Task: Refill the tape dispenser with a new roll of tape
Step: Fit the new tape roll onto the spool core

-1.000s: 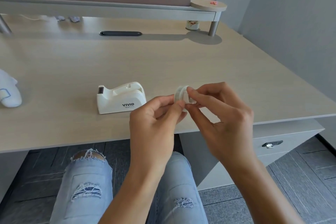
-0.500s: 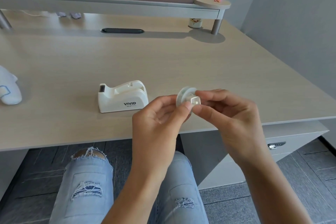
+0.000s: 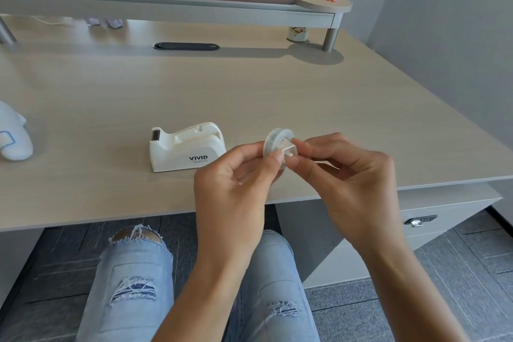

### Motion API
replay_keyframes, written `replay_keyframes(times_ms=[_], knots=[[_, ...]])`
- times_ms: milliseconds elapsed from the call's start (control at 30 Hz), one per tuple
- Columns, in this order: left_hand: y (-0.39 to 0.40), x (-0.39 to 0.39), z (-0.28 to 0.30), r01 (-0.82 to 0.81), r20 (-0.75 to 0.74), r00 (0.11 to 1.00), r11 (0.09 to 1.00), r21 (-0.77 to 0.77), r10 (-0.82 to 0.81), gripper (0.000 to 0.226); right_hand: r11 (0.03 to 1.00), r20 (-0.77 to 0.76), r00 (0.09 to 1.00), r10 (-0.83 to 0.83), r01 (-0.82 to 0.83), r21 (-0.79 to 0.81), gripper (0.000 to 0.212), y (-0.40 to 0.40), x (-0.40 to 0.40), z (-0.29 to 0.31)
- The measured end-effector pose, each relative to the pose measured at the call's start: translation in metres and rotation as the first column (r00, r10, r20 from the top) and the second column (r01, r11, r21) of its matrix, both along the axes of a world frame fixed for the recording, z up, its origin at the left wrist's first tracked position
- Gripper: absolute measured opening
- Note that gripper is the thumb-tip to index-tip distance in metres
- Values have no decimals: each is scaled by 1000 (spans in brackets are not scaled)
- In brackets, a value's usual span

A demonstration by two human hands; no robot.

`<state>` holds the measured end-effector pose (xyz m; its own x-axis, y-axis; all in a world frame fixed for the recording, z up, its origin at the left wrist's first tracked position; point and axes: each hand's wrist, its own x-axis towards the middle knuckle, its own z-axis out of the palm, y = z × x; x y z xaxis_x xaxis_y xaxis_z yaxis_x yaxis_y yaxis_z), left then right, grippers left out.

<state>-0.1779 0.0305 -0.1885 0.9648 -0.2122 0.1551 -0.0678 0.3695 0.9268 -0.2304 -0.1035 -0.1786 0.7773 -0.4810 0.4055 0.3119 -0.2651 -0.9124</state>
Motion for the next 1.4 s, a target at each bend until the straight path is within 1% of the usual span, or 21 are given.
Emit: replay_keyframes(times_ms=[100,233,367,500,600,700,767,867,1000,1167,1267,1400], knots=[[-2,-2,0,-19,9,1000,1000,-21,19,11,992,36,998,-46,50,-118,16,3,0,1],[0,1,-1,15,4,1000,999,-38,-15,12,987,18,1000,-25,28,-157,16,3,1,4],[8,3,-2,54,-17,998,996,-70,-56,12,995,-12,998,54,-55,-83,18,2,-1,2],[15,5,-3,68,25,997,997,-48,-67,12,997,-8,997,73,-73,-12,22,2,-1,2],[18,8,0,95,58,994,995,-27,-94,15,994,-19,994,112,-112,-10,20,-1,0,9],[19,9,3,117,70,991,993,-12,-115,20,992,-45,992,121,-123,-33,13,-6,1,15],[18,8,4,116,73,991,993,-4,-116,20,993,-48,994,99,-102,-65,11,-8,1,16],[16,8,4,115,84,990,993,34,-118,20,985,-46,997,65,-71,-157,12,-9,0,16],[15,9,2,98,55,993,994,49,-100,19,963,-68,996,53,-69,-259,15,-10,0,15],[15,12,1,107,46,993,991,85,-112,20,920,-68,997,40,-64,-388,13,-13,0,15],[14,13,1,106,59,992,988,114,-113,18,906,-56,998,10,-33,-422,13,-11,-1,16],[13,11,1,112,47,992,988,106,-117,17,901,-52,999,3,-25,-434,14,-10,-1,16]])
